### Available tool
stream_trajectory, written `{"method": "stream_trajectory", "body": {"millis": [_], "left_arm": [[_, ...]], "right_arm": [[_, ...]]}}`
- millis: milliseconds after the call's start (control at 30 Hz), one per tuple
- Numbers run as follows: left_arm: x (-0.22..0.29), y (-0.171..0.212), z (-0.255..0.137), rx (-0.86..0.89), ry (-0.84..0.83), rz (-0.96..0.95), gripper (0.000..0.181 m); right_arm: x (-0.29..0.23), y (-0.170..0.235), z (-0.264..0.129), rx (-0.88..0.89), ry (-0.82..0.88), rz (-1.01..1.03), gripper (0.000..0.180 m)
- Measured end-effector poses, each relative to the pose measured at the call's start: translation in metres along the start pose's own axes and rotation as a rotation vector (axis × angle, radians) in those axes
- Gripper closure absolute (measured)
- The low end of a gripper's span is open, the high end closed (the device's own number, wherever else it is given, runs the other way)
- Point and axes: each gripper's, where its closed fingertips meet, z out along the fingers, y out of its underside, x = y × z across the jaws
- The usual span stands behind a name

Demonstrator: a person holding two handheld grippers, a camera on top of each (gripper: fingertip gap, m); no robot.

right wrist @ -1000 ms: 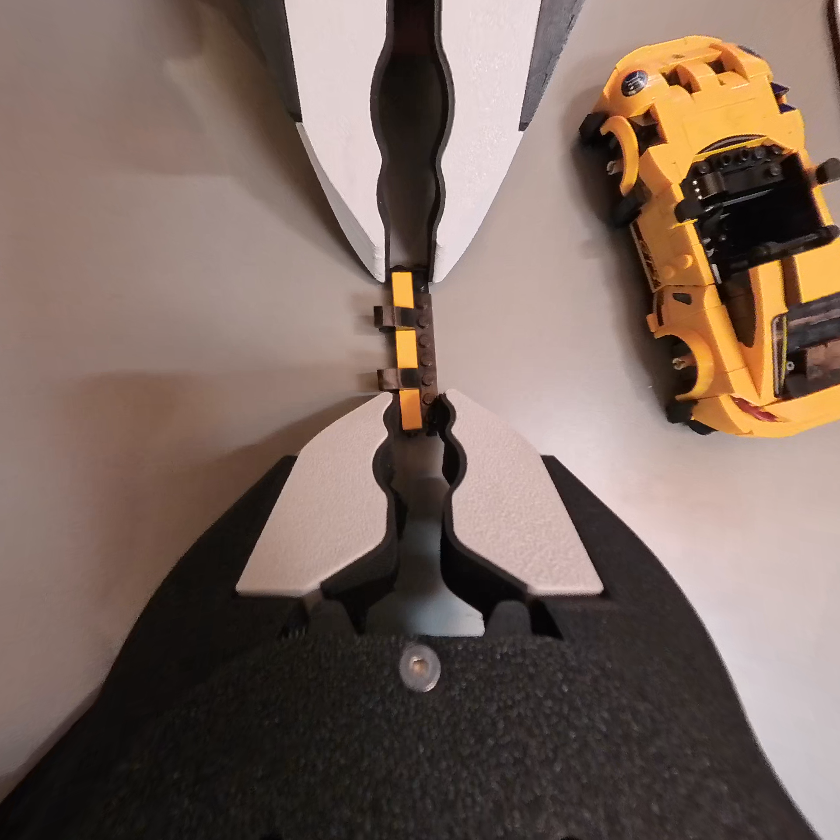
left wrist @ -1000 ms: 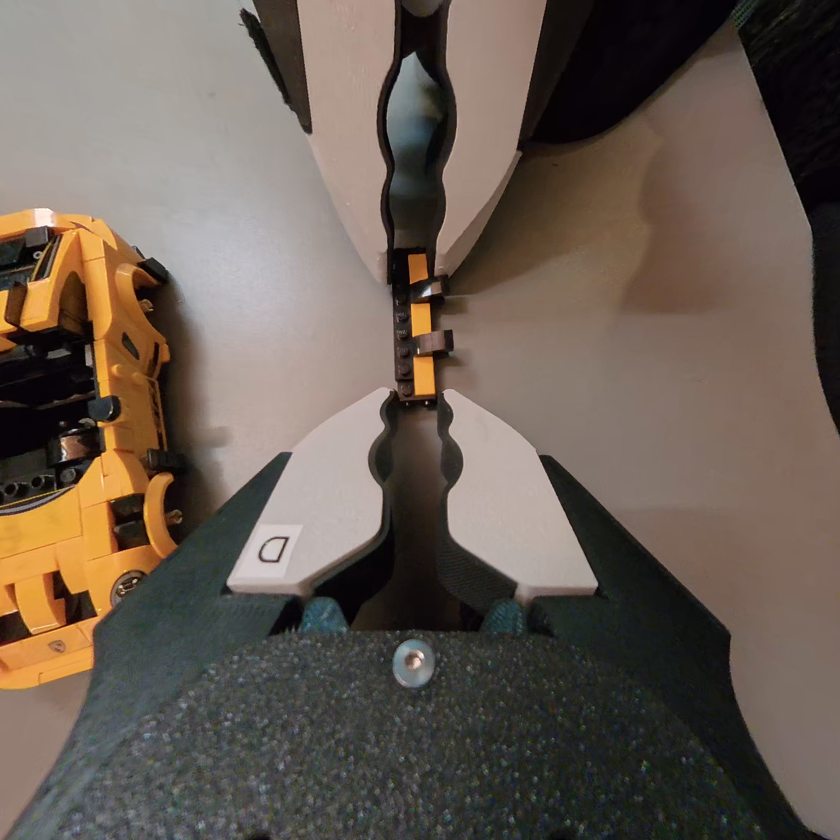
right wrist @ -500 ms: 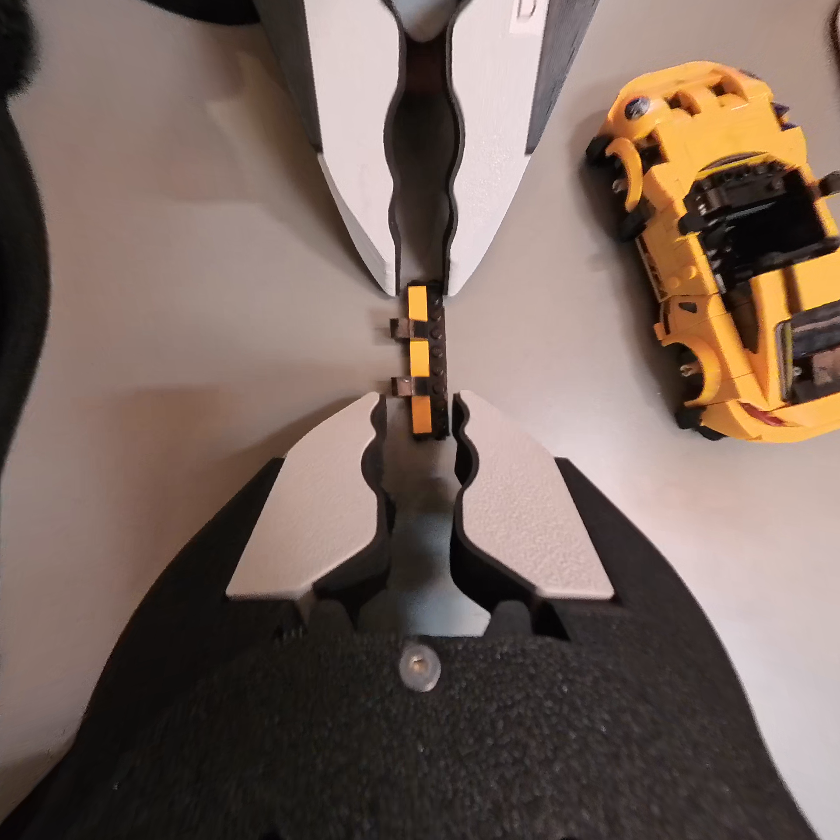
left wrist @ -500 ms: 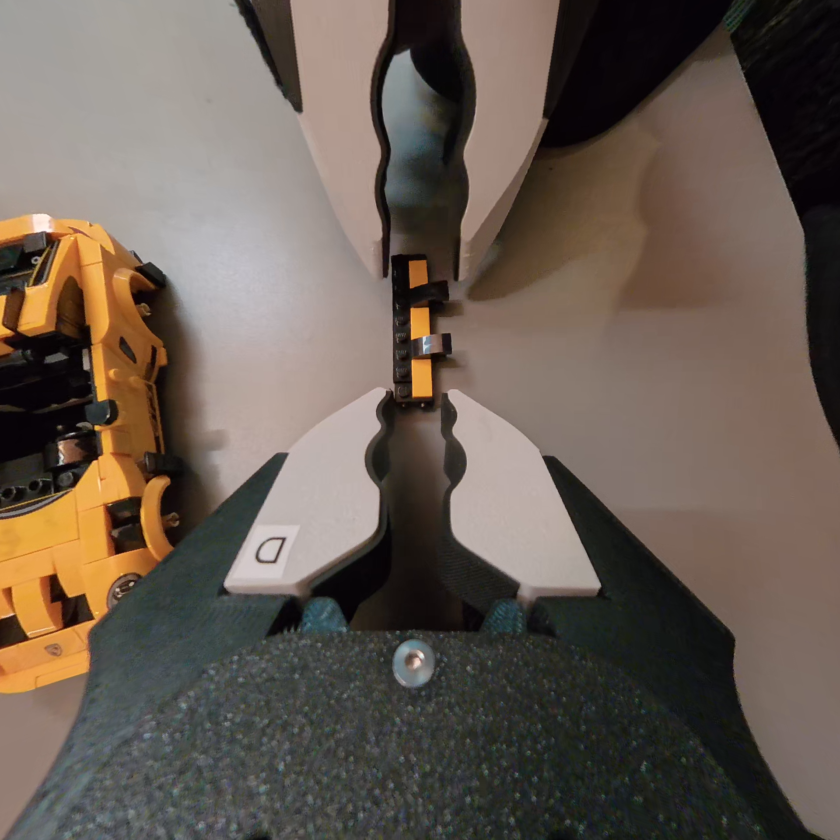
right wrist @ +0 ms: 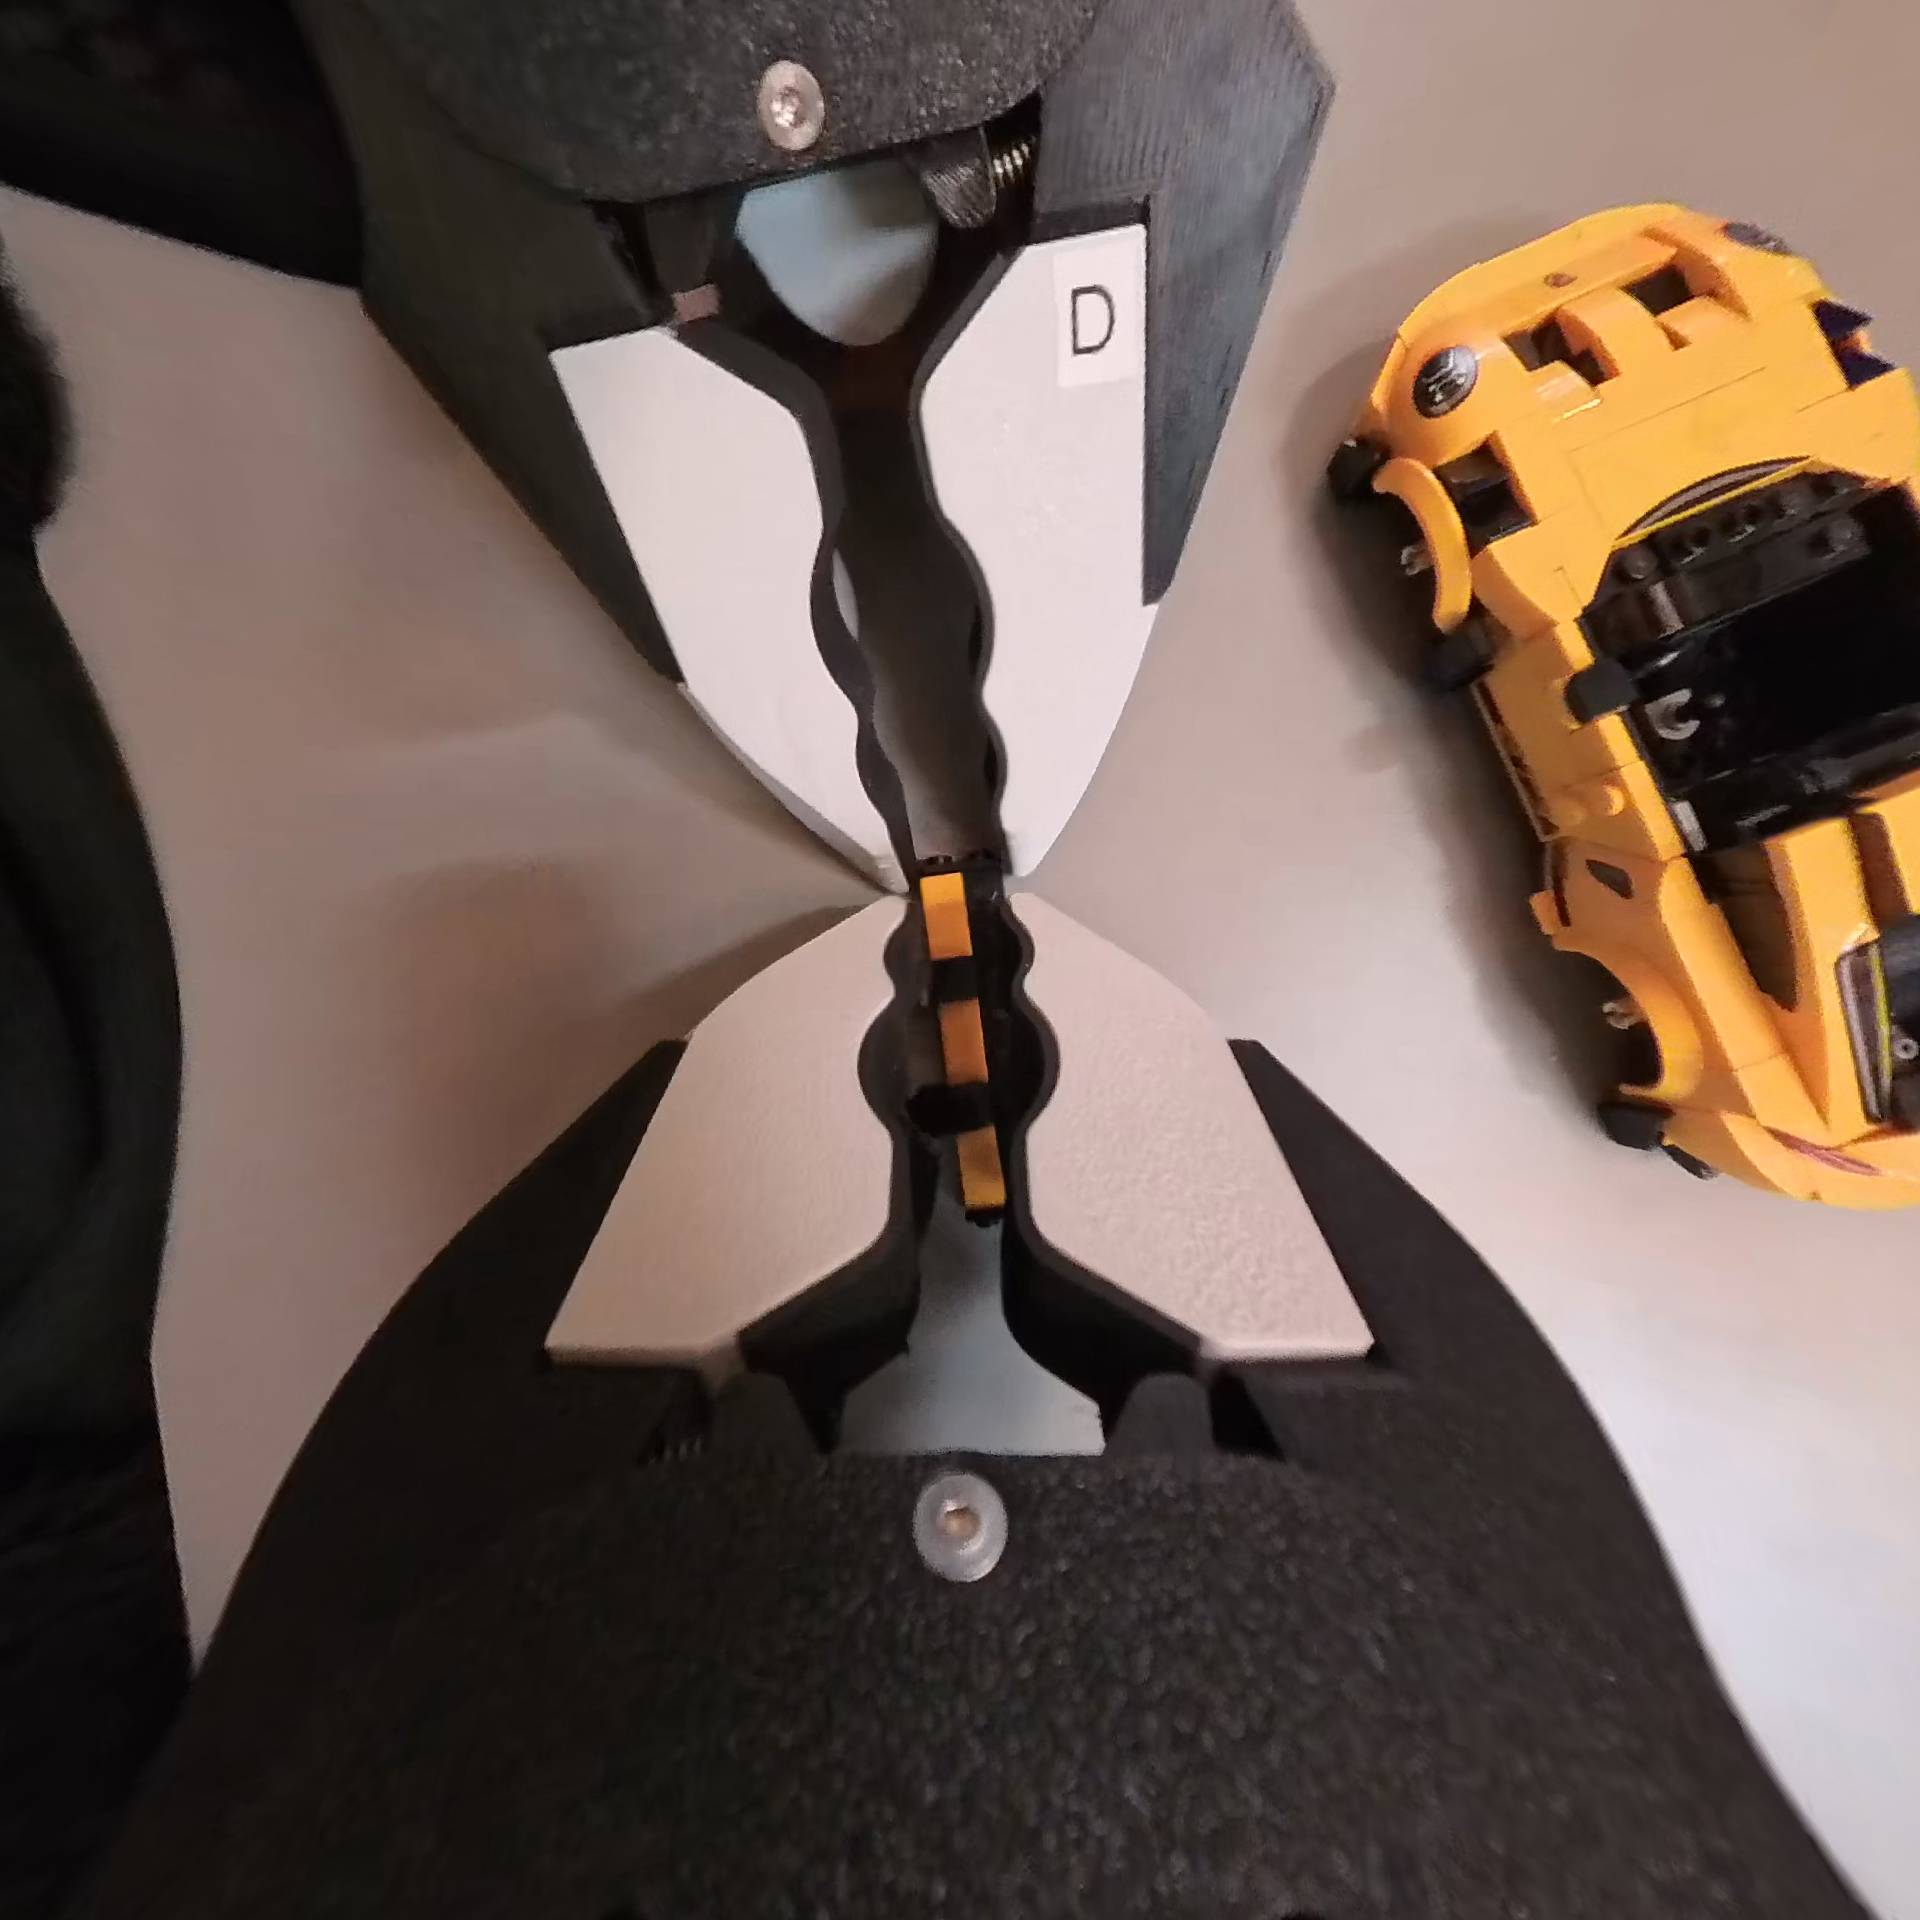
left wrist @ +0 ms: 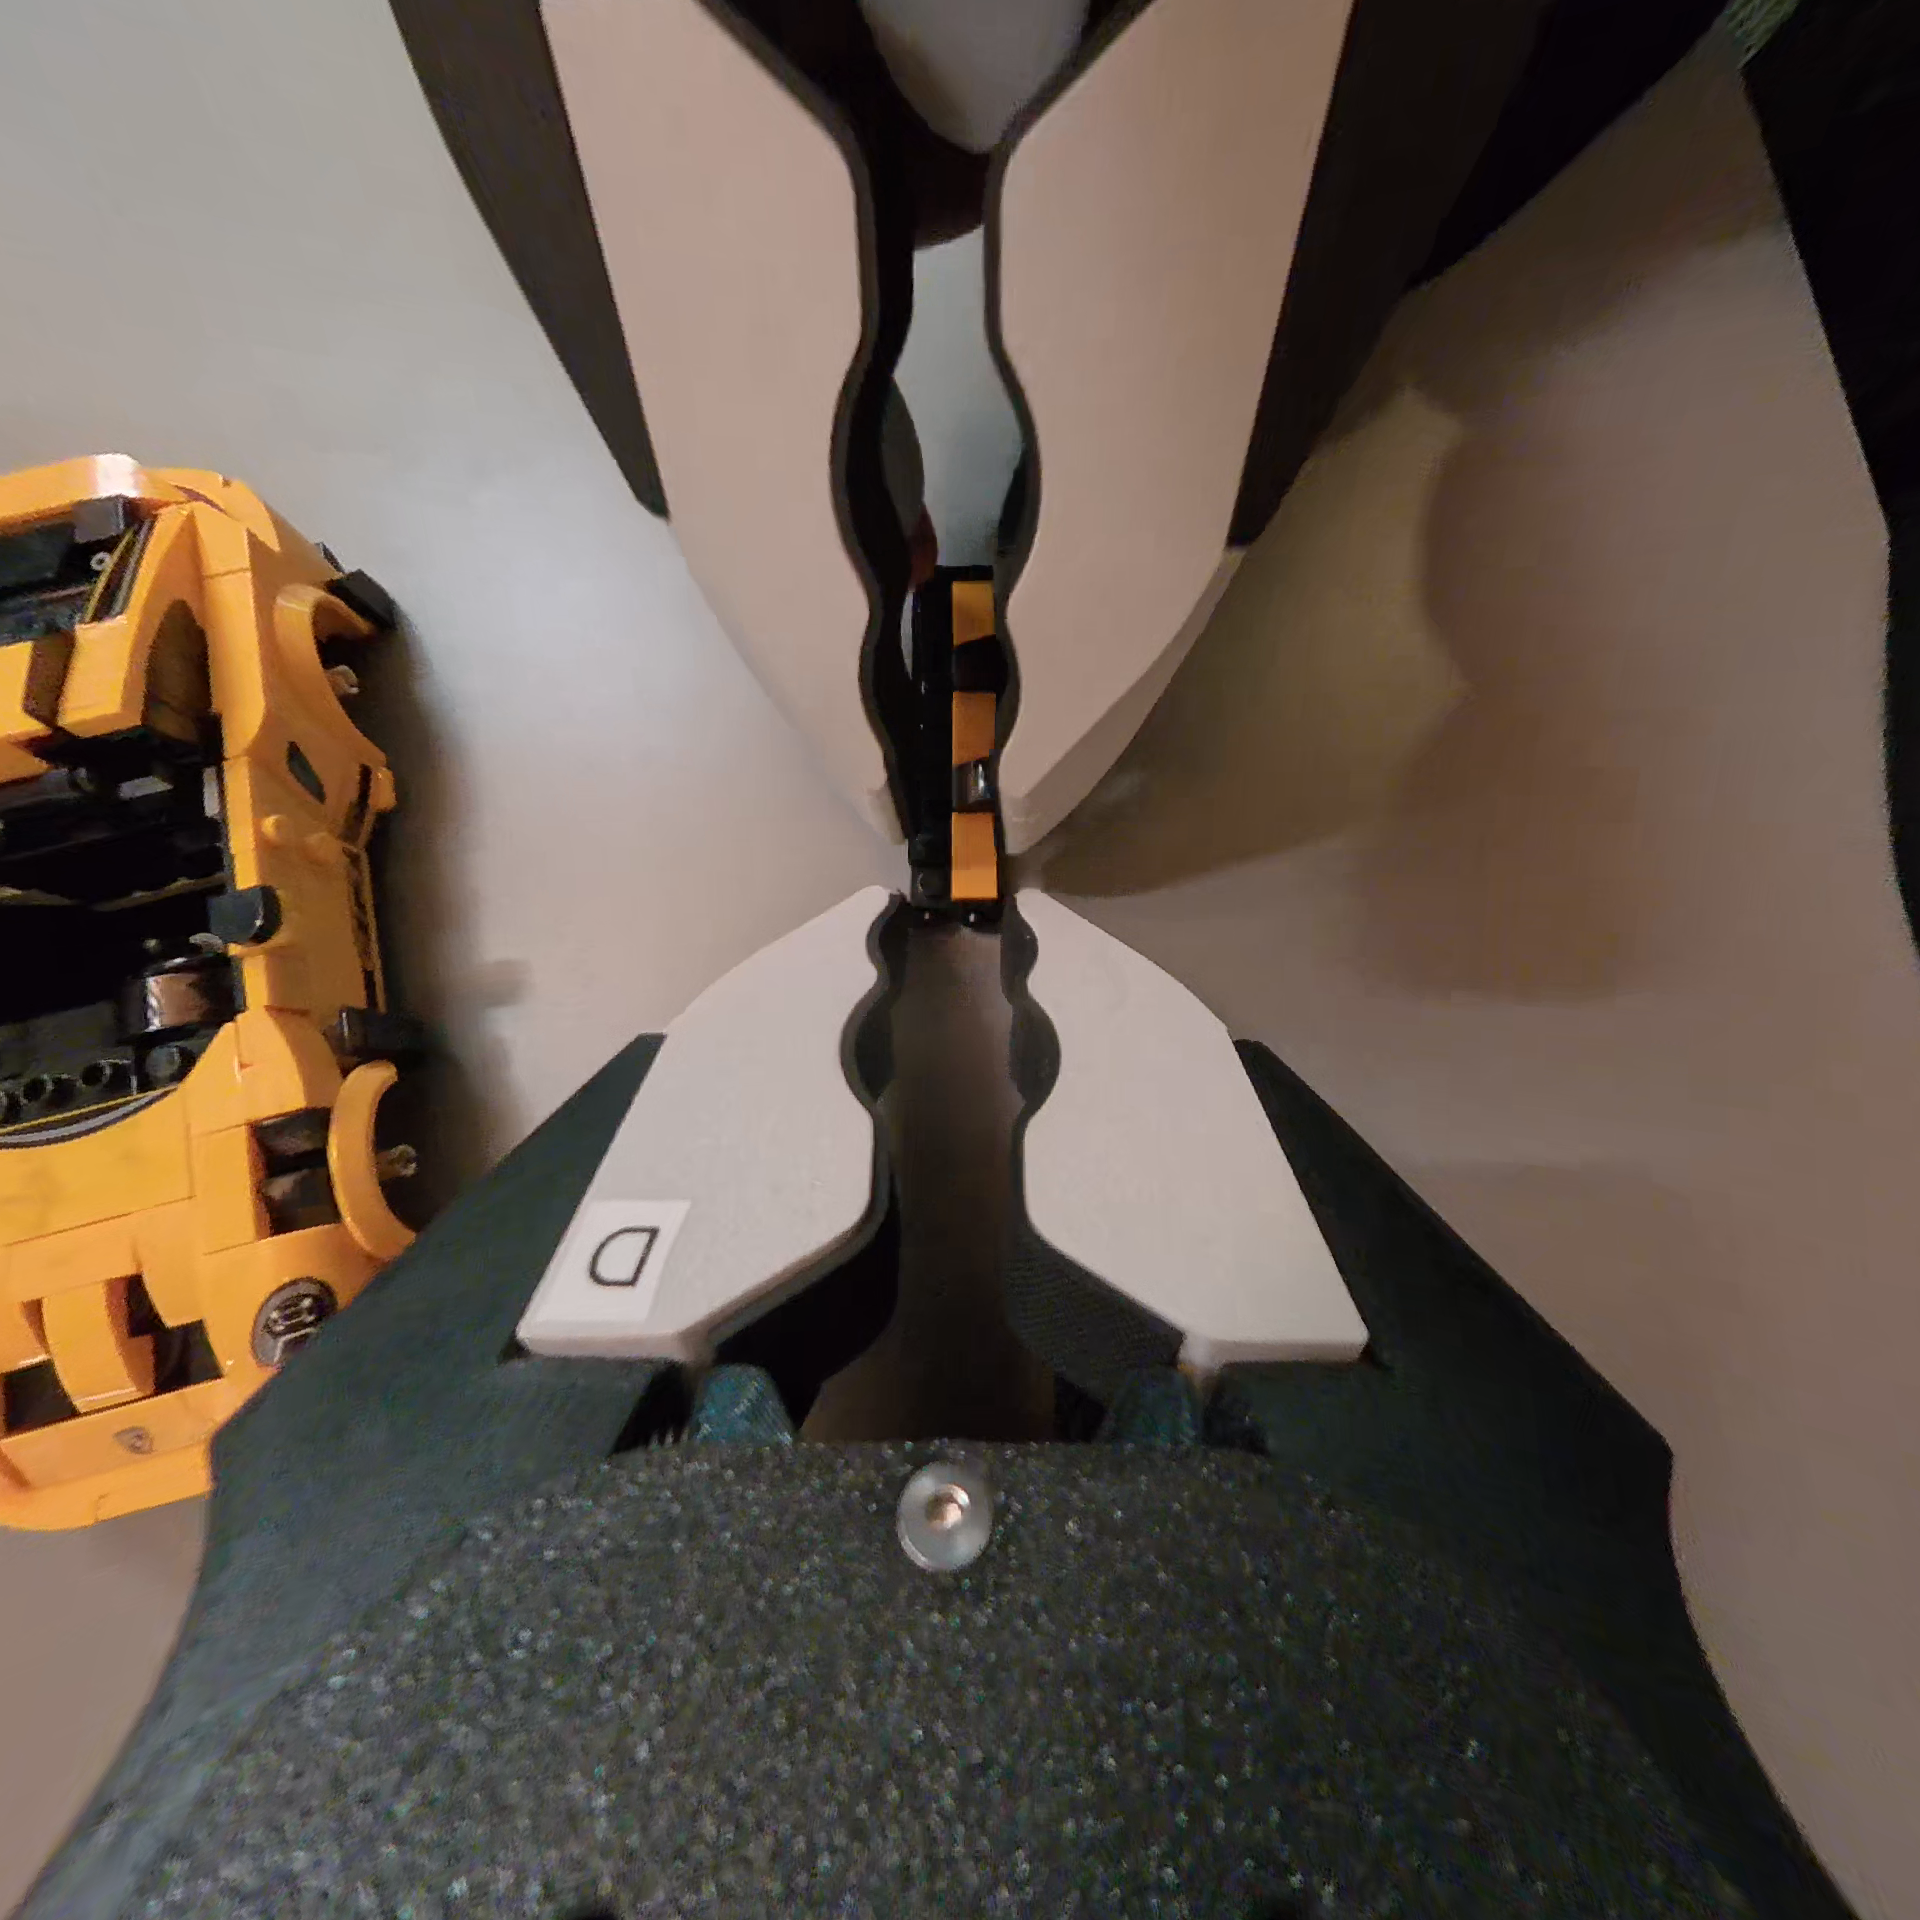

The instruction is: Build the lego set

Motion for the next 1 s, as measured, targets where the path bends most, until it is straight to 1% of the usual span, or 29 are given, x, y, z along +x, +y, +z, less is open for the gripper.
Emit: {"method": "stream_trajectory", "body": {"millis": [100,333,1000], "left_arm": [[0.0002,-0.0003,0.0003,0.003,0.001,-0.001,0.165],[-0.0004,-0.0004,0.0005,0.008,-0.002,-0.001,0.165],[-0.0005,-0.0008,0.0005,0.011,-0.010,-0.002,0.165]], "right_arm": [[0.0010,0.0015,0.0031,-0.014,0.001,0.023,0.170],[-0.0013,0.0017,0.0063,-0.029,-0.001,-0.009,0.175],[-0.0002,0.0019,0.0098,-0.088,-0.040,-0.079,0.180]]}}
